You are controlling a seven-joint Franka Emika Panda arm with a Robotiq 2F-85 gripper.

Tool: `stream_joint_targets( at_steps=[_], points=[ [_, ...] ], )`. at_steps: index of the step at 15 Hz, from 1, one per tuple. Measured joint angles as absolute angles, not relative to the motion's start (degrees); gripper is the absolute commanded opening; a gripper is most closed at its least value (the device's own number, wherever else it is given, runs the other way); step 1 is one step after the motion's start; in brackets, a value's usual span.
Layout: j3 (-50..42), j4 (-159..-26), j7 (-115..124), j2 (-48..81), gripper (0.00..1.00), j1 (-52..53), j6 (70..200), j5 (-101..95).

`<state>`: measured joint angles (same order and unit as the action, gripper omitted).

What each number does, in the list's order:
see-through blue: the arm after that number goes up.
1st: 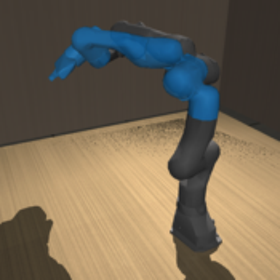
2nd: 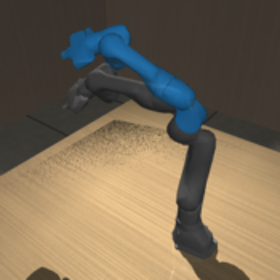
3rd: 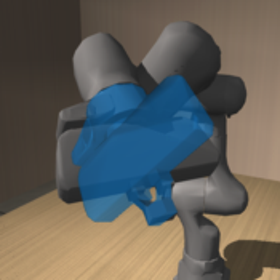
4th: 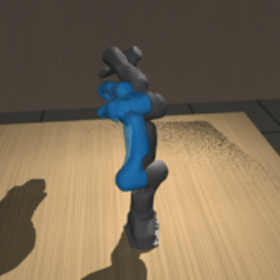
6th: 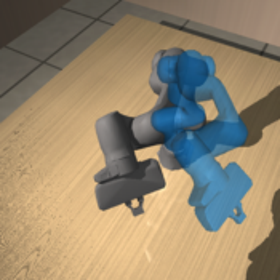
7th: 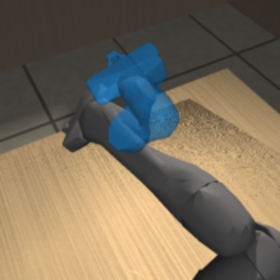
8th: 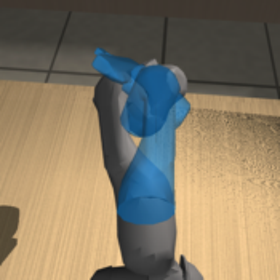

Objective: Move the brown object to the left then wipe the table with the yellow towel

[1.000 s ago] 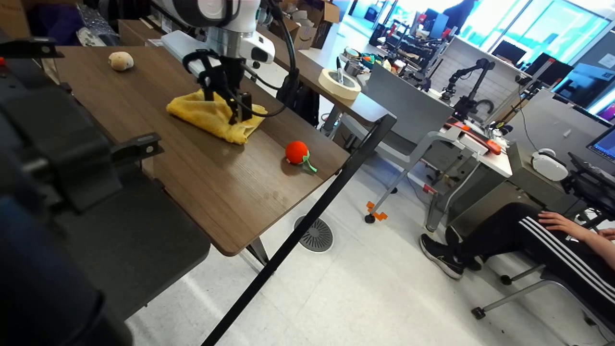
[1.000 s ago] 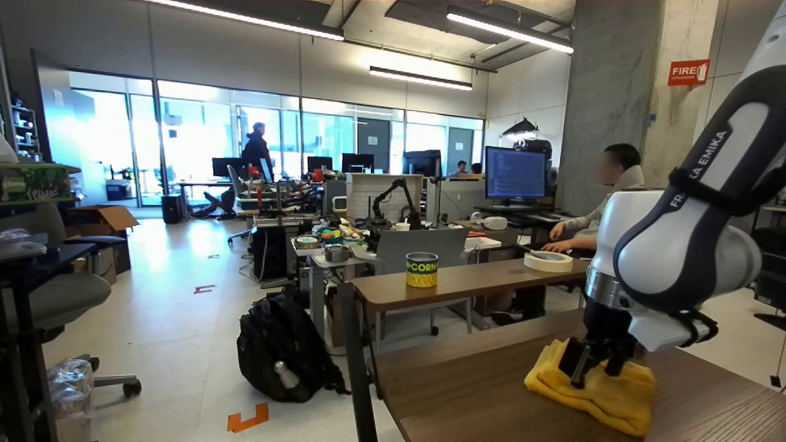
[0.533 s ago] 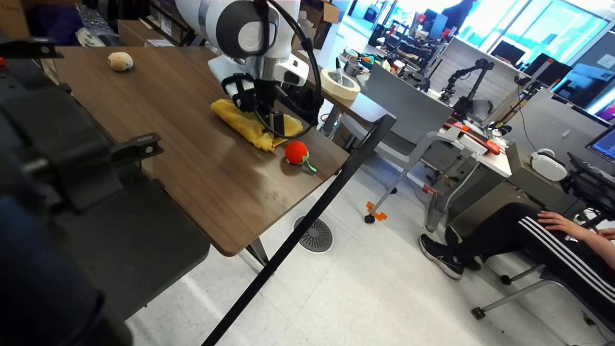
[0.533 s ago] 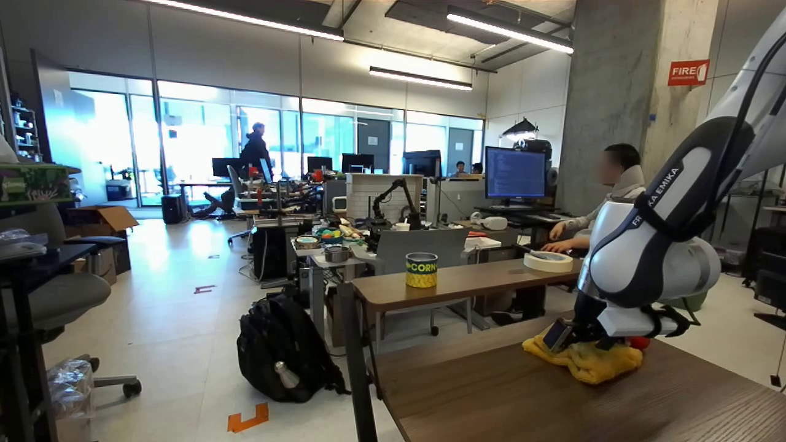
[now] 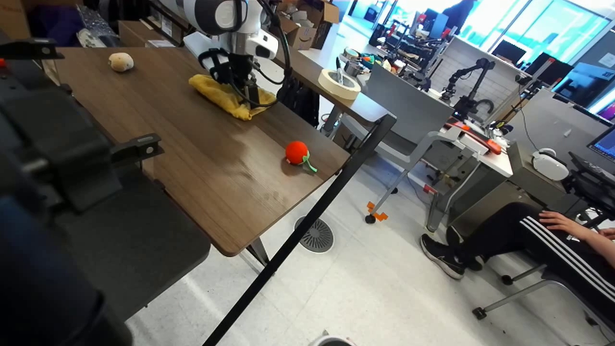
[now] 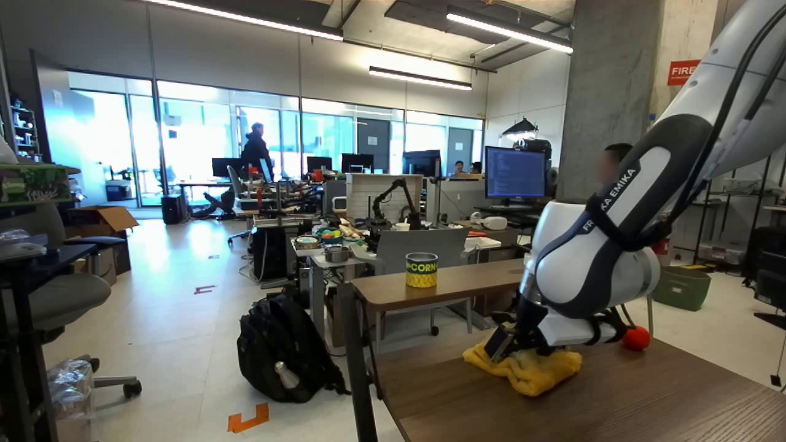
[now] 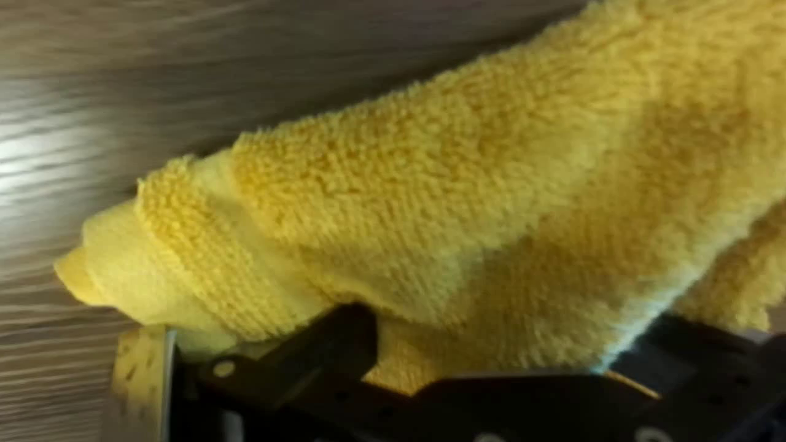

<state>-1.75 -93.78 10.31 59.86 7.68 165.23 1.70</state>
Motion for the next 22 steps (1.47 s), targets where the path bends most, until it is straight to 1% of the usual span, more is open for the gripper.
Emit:
stream_joint_targets(
  at_steps=[5,9,12,17,20,22],
  points=[
    [-1.82,-85.82,13.83,63.2,1.0,16.13,159.74,1.64],
    [-2.88,-80.54,15.02,65.76,1.0,16.69,157.3,1.64],
    [-4.8,-79.56,15.71,66.47,1.0,13.41,157.3,1.76],
    [-5.69,-81.35,16.05,65.63,1.0,3.28,157.34,2.92],
    [-2.71,-84.34,11.66,63.74,1.0,-2.4,157.43,2.99],
    [0.0,-87.11,7.43,62.12,1.0,-3.84,157.44,2.96]
  ],
)
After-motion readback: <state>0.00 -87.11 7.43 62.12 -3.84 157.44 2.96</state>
